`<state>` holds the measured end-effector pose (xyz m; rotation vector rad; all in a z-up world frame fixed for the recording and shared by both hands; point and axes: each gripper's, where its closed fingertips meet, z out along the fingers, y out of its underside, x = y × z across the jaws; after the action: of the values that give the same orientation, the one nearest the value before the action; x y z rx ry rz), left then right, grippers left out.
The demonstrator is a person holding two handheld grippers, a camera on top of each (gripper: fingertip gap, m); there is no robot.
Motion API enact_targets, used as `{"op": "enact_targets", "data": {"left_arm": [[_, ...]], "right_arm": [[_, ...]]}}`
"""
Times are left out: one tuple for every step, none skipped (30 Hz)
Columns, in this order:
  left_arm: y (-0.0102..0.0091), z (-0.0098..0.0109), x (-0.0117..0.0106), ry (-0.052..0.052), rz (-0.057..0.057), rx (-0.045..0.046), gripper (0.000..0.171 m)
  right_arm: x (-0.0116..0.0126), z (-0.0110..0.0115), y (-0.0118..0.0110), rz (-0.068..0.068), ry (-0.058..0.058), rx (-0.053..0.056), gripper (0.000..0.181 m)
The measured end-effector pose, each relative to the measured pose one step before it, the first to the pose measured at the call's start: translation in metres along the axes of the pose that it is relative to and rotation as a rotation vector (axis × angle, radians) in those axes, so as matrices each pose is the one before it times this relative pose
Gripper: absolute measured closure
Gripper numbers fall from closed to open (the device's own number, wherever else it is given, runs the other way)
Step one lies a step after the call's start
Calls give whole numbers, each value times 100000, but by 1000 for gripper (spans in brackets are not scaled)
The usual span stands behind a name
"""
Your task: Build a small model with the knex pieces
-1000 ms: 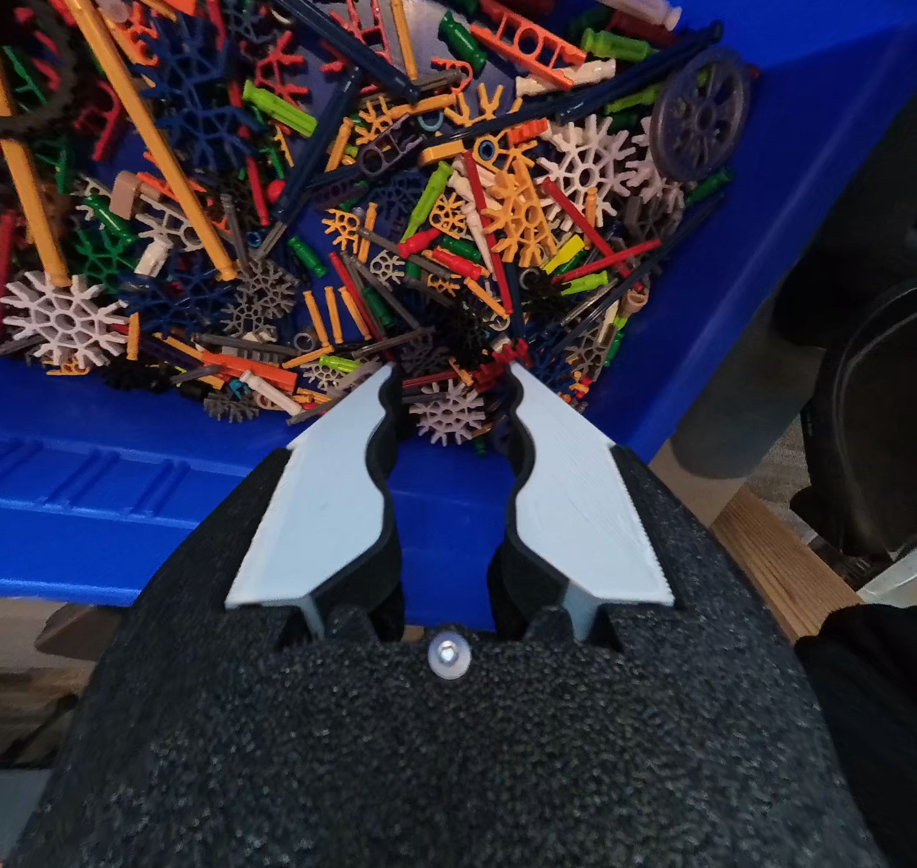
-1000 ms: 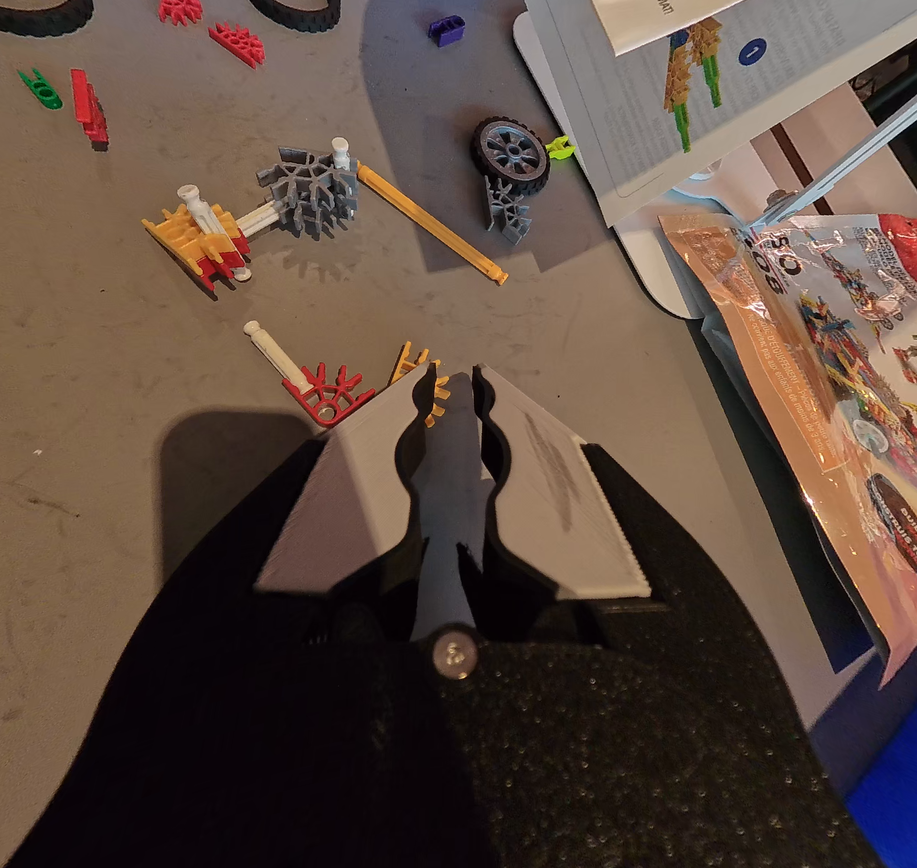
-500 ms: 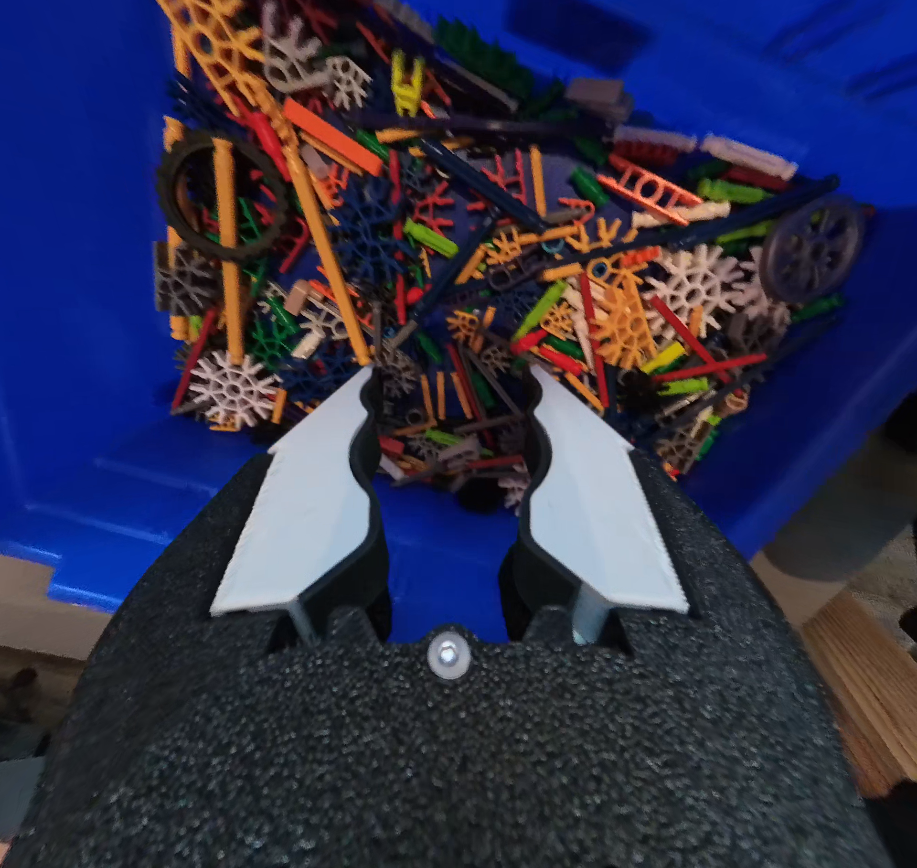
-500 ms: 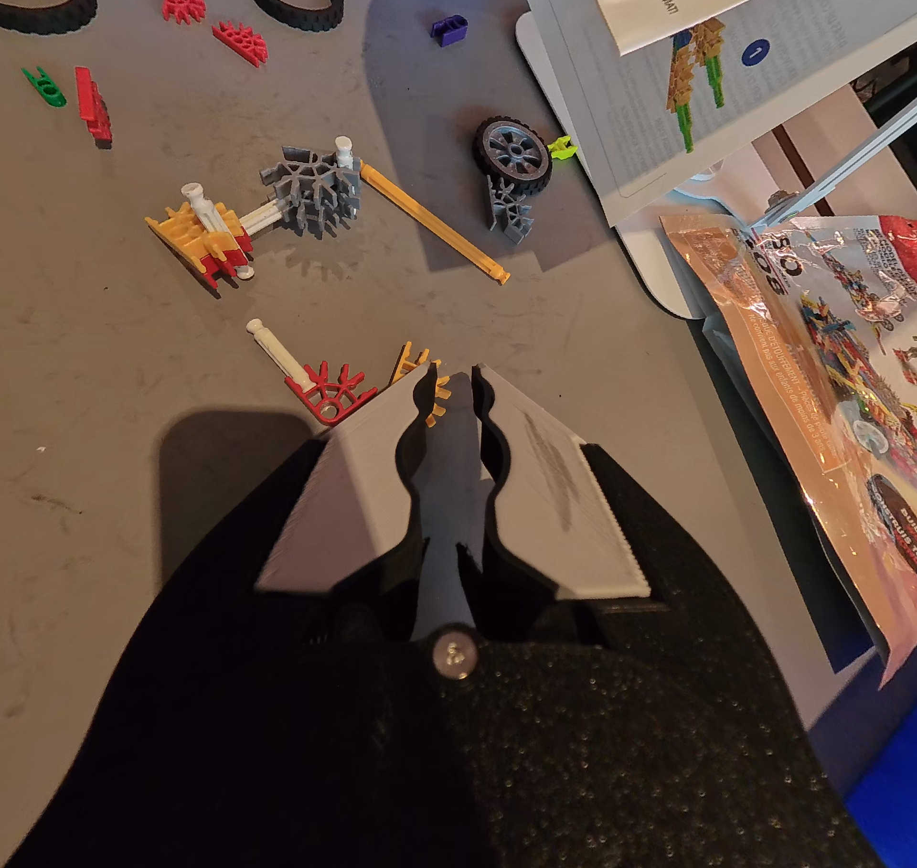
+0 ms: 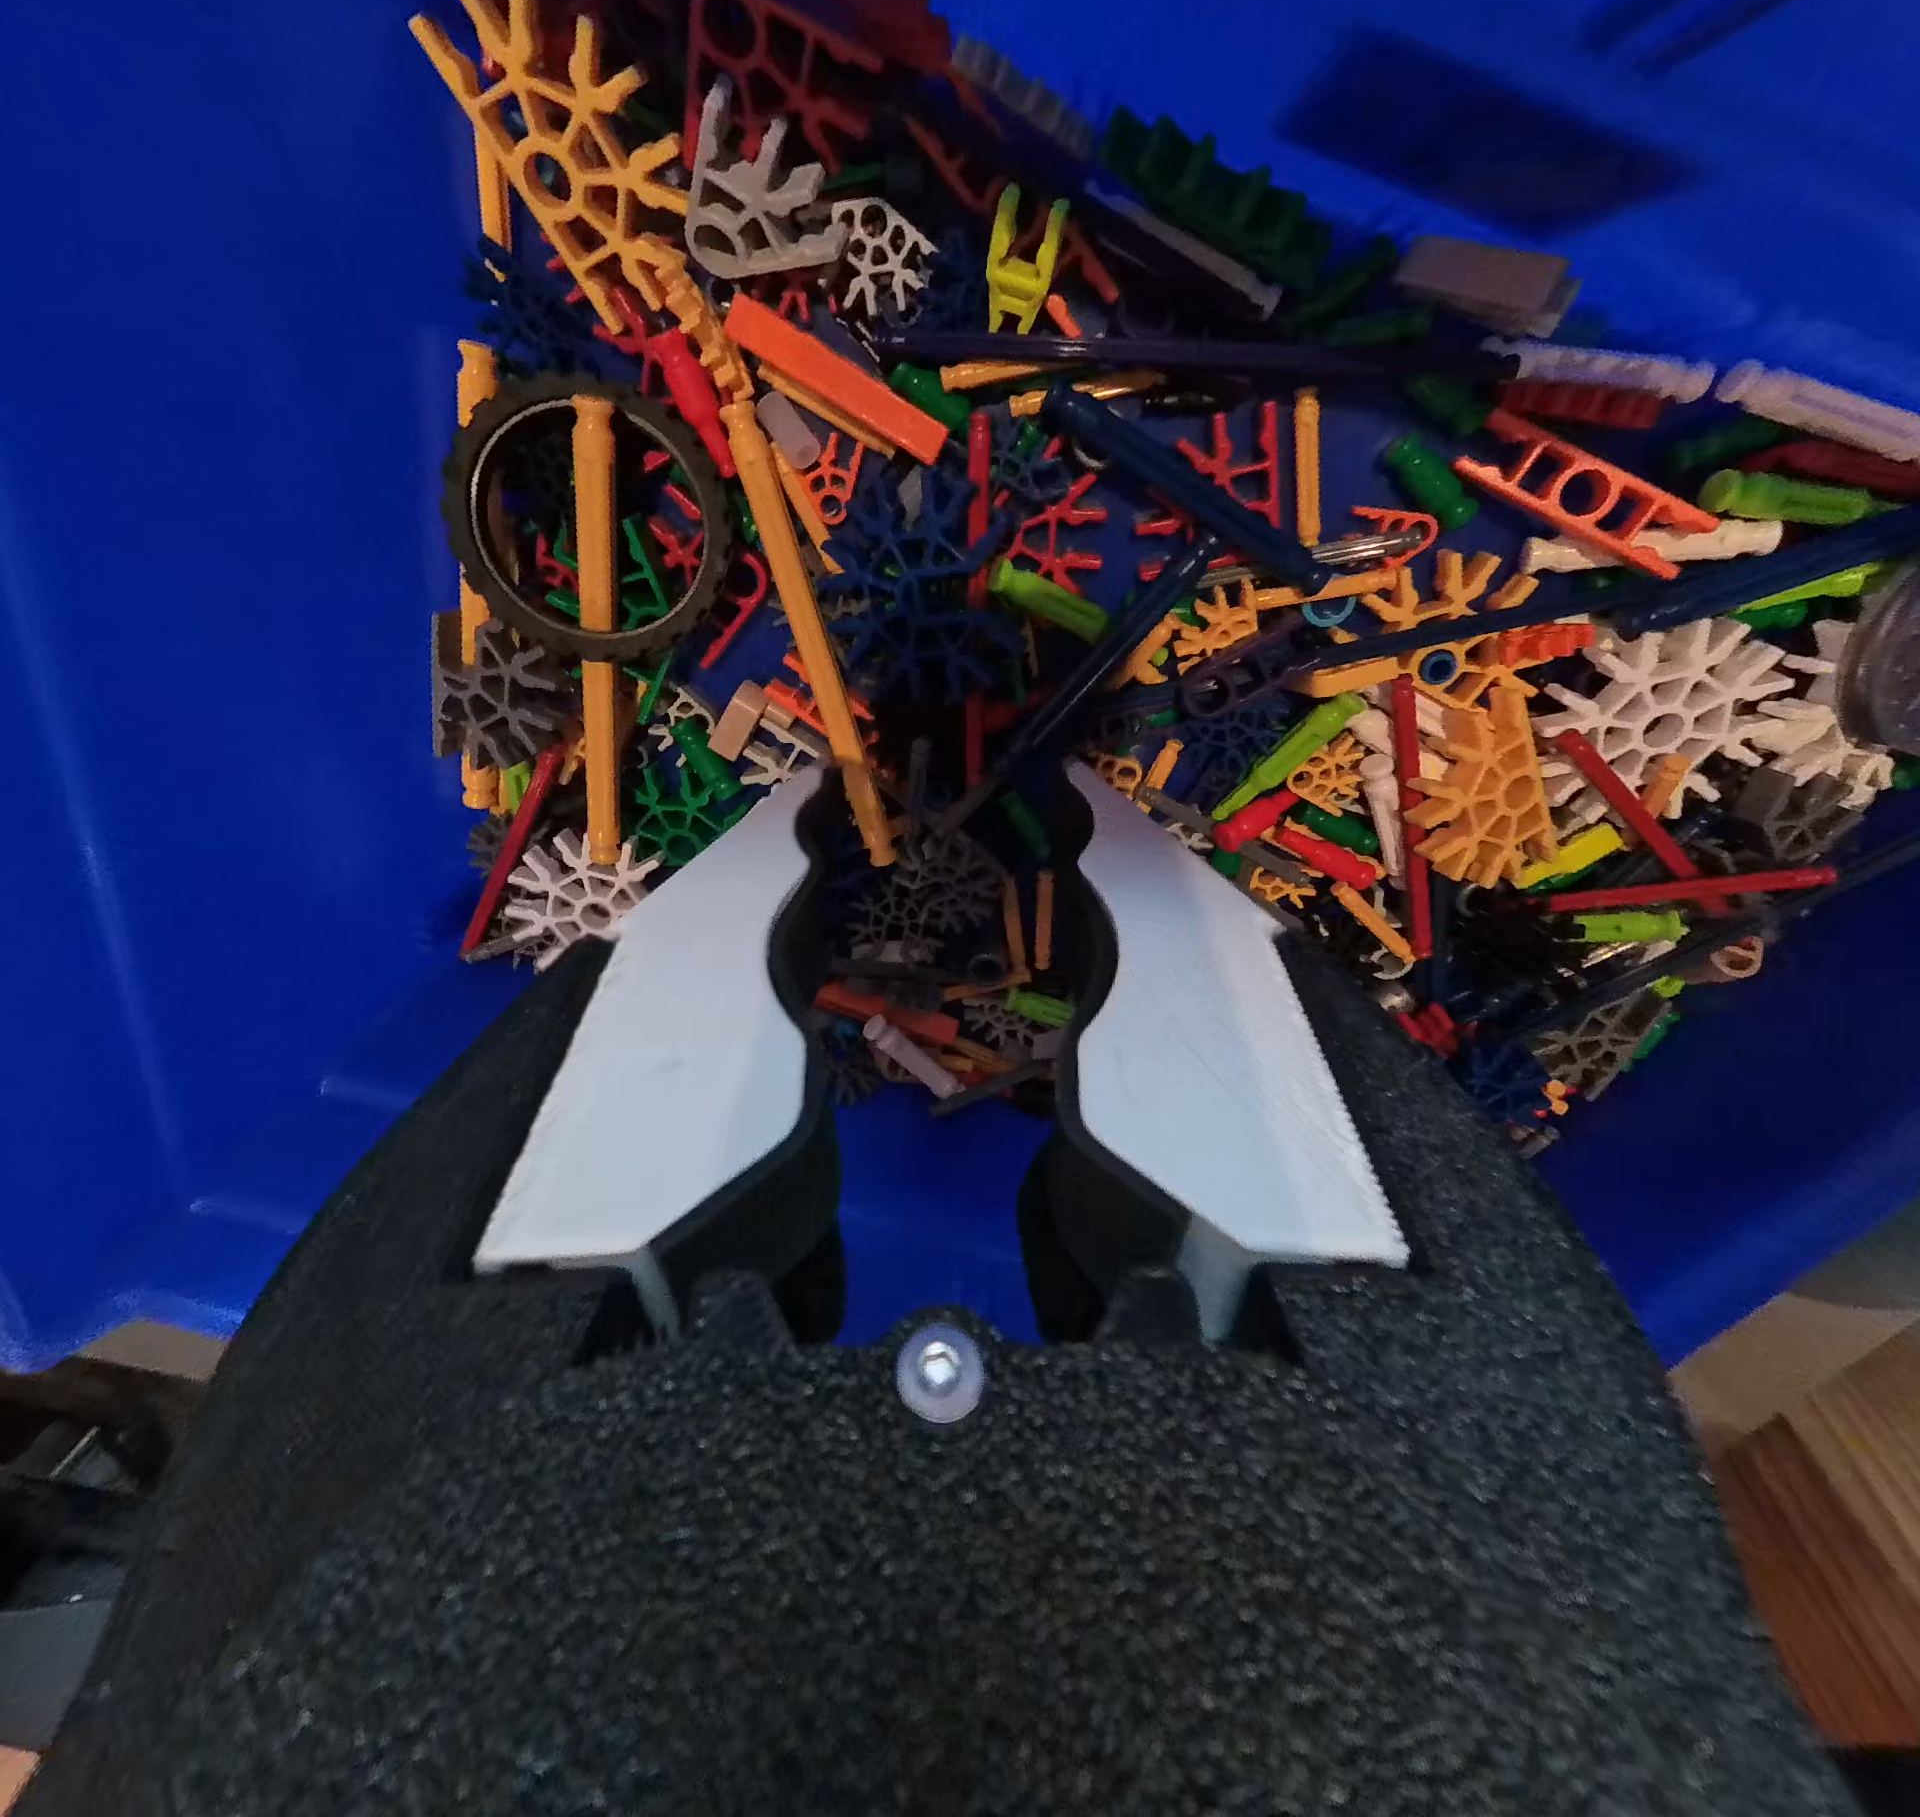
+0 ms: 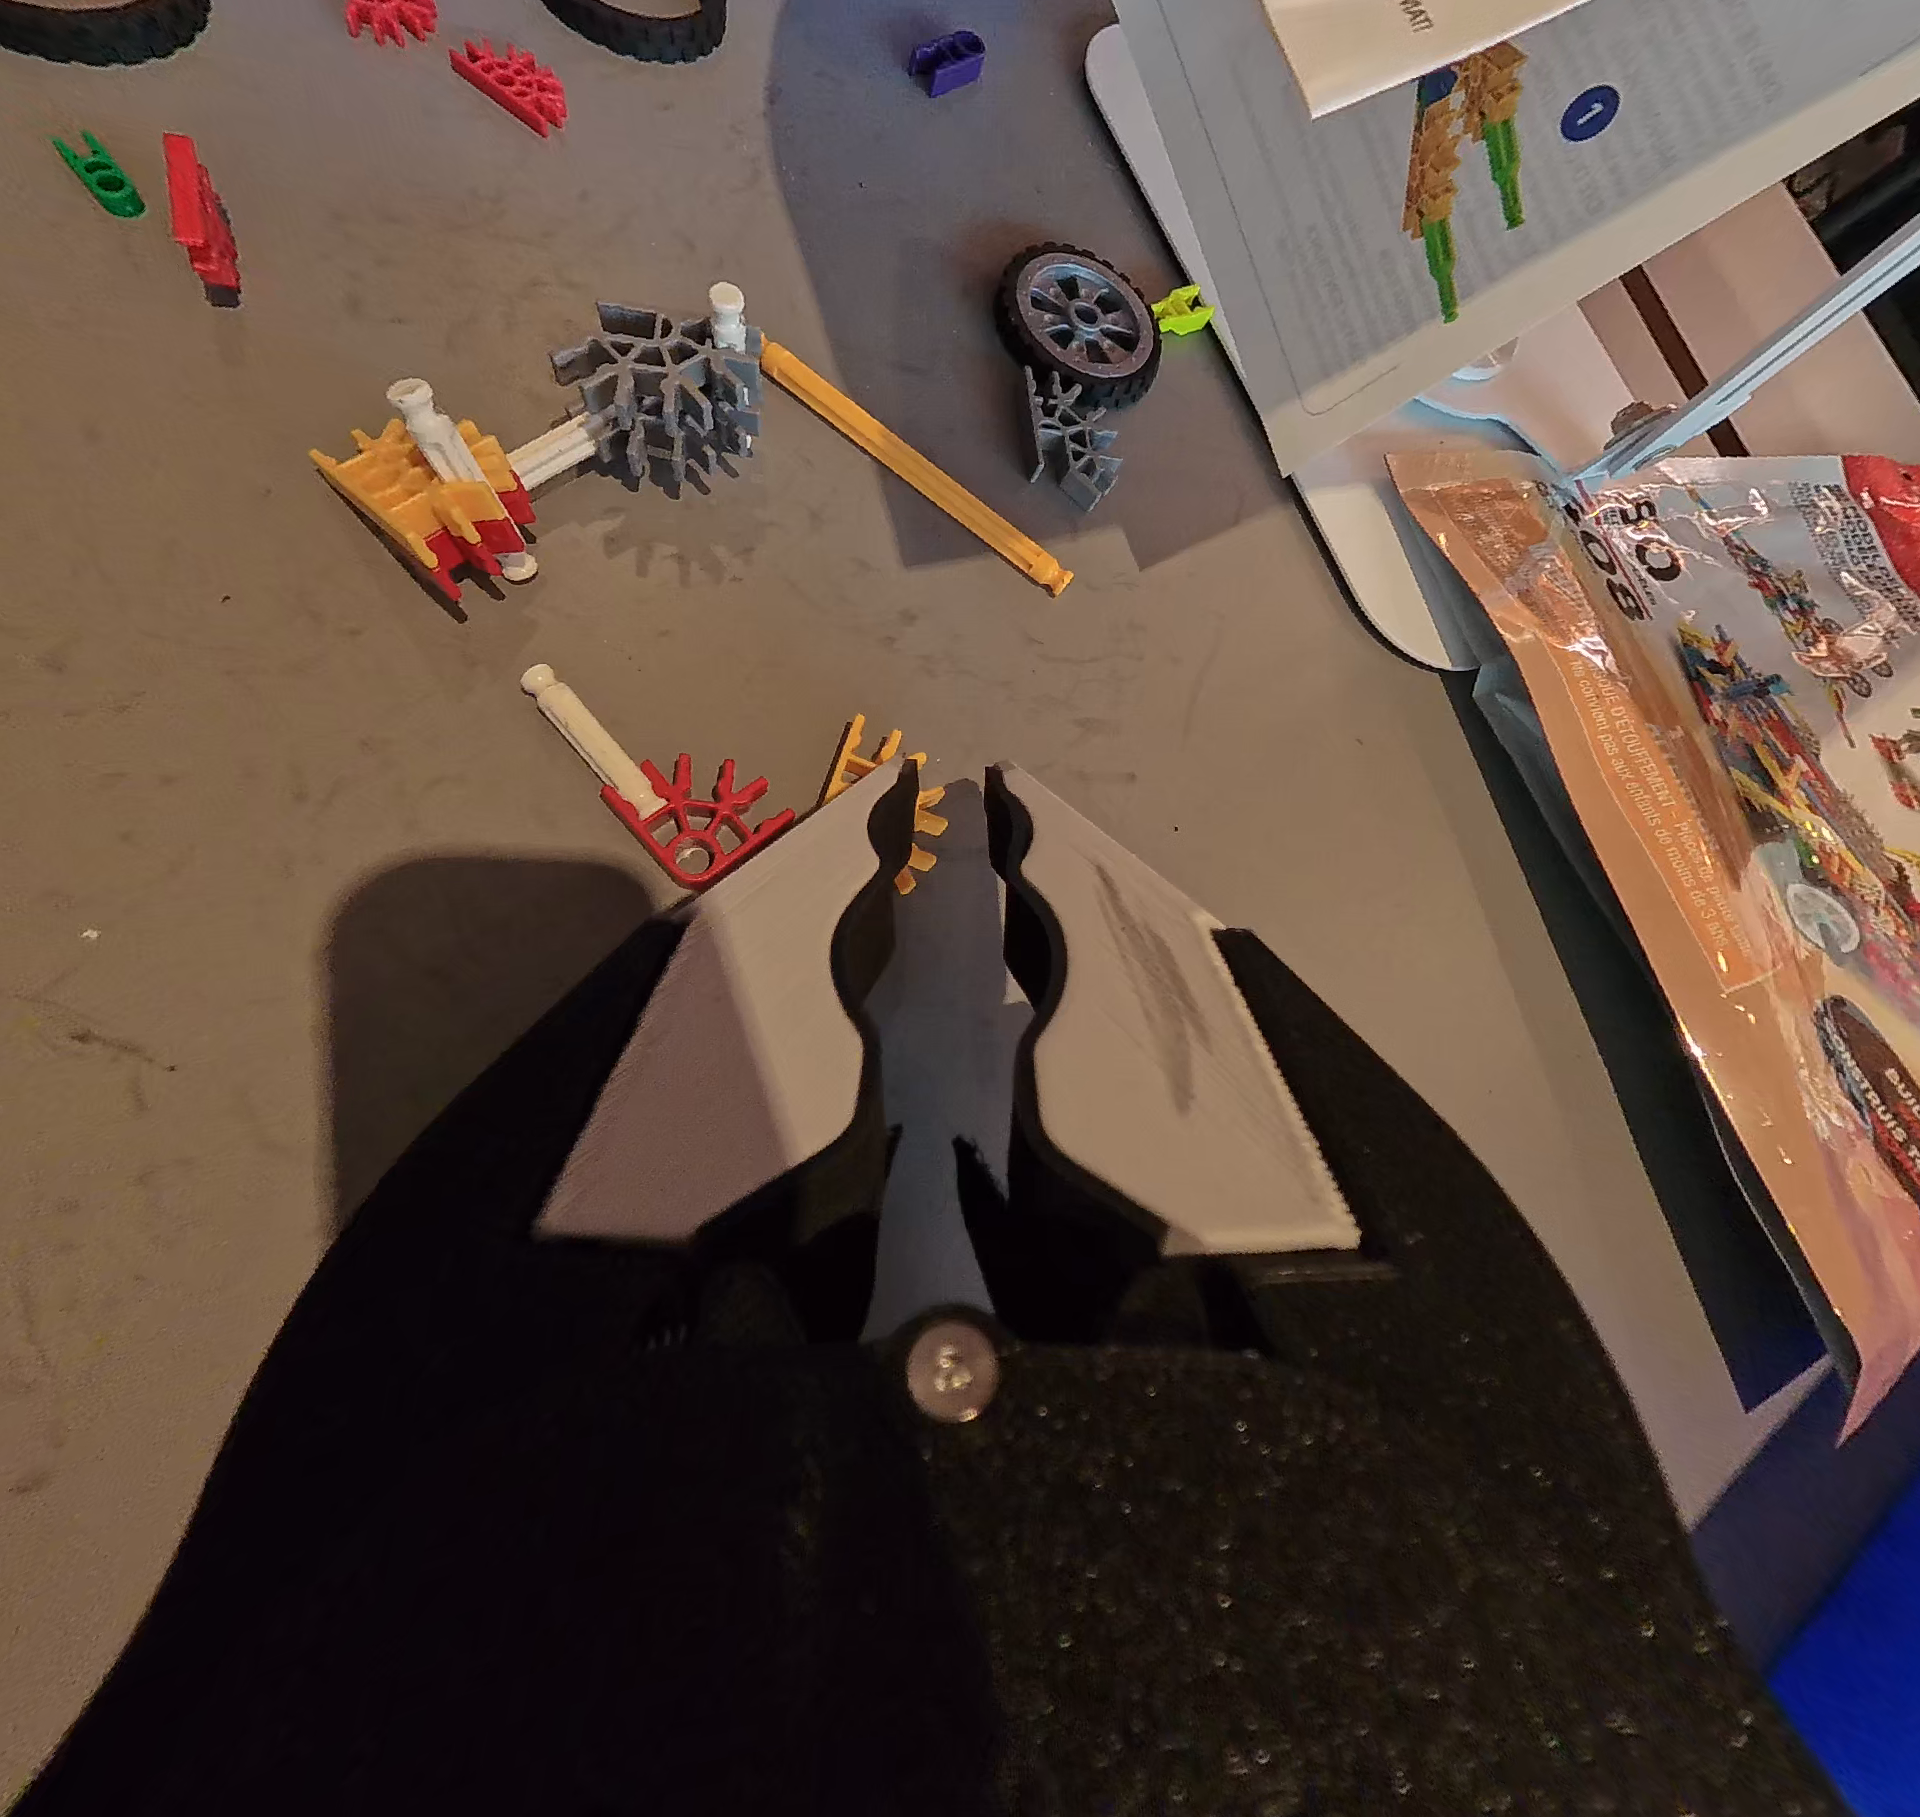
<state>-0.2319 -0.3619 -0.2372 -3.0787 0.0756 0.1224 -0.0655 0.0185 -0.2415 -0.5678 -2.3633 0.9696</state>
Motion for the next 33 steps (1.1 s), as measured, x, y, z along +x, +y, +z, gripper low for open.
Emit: {"op": "enact_targets", "data": {"left_arm": [[74, 165, -11, -414, 531, -1664, 135], [238, 235, -57, -1021, 609, -2782, 136], [211, 230, -107, -1472, 612, -2756, 136], [62, 203, 73, -427, 617, -1773, 138], [-138, 132, 200, 516, 559, -201, 137], [-240, -28, 119, 278, 173, 818, 140], [-143, -13, 132, 691, -365, 450, 143], [-37, 40, -69, -636, -120, -107, 143], [19, 30, -148, -1118, -204, -280, 146], [-17, 23, -105, -729, -502, -8, 149], [-33, 0, -29, -247, -392, 246, 151], [-7, 4, -8, -28, -376, 276, 152], [8, 2, 12, -58, -277, 302, 154], [11, 2, -10, -164, -320, 286, 154], [28, 21, -5, -240, -347, 156, 154], [1, 10, -6, -317, -105, 338, 155], [-2, -5, -1, -302, -35, 429, 155], [6, -21, -62, -413, -149, 536, 157], [30, -58, -96, -527, -391, 515, 160], [13, -143, -91, -386, -538, 695, 166], [-19, -120, 43, 306, -472, 690, 168], [32, -24, 107, 367, -270, 187, 167], [72, 50, 42, -300, 128, -379, 167], [12, 46, -35, -943, 333, -245, 167], [-63, 3, 3, -691, 136, 134, 168], [-49, -26, 65, -152, -29, 109, 168], [-69, -38, 97, 70, 49, 247, 168], [-59, -50, 27, -290, 20, 319, 168], [-22, -55, 26, -201, -53, 58, 168], [-26, -67, -14, -517, 145, 81, 168], [8, -81, -18, -482, -37, -17, 168], [-9, -120, -7, -427, -68, 164, 168], [-17, -139, 68, -36, -298, 353, 168]], "right_arm": [[-13, -7, -3, -174, -27, -1, 169], [-41, -3, 2, -148, -98, -14, 170], [-45, -12, -3, -91, -158, 14, 170], [-36, -21, 1, -139, -104, 40, 170], [-49, -19, -6, -161, -76, 9, 170], [-43, -6, -1, -182, -75, 18, 170], [-24, -13, -2, -162, -43, 2, 170], [-21, 3, 0, -131, -8, -20, 170], [-9, -3, 0, -103, -25, -36, 171], [-22, 3, 6, -56, -72, -28, 171], [-26, -8, -1, -53, -59, -14, 172], [-27, -7, -2, -51, -70, -5, 171], [-20, -6, 1, -31, -104, 4, 171], [-28, -12, 4, -18, -100, -3, 171], [-26, -13, 5, -41, -96, -11, 172], [-20, -12, 4, -57, -60, -2, 172], [-25, -7, -4, -54, -55, 2, 172], [-11, -5, 0, -39, -39, 11, 172], [2, 1, -1, -8, 10, 8, 172], [0, -16, -2, -5, -4, 18, 172], [-1, 1, -2, -10, -13, 14, 172], [-5, -5, 0, -24, 9, 9, 172], [-10, 6, 1, -61, 15, 9, 172], [1, 5, -5, -69, 12, -9, 172], [-4, -7, 3, -51, -1, -10, 172], [-18, -2, -2, -20, -43, -20, 172], [-12, -7, 4, -15, -37, -14, 172], [-16, -13, 5, -38, -19, -10, 172], [-18, -8, -2, -56, -5, -13, 172], [-20, -8, 0, -46, -15, -27, 172], [-21, -9, 1, -55, -27, -34, 172], [-18, -3, -1, -47, -57, -32, 172], [-13, -7, 5, -13, -45, -22, 172]]}}
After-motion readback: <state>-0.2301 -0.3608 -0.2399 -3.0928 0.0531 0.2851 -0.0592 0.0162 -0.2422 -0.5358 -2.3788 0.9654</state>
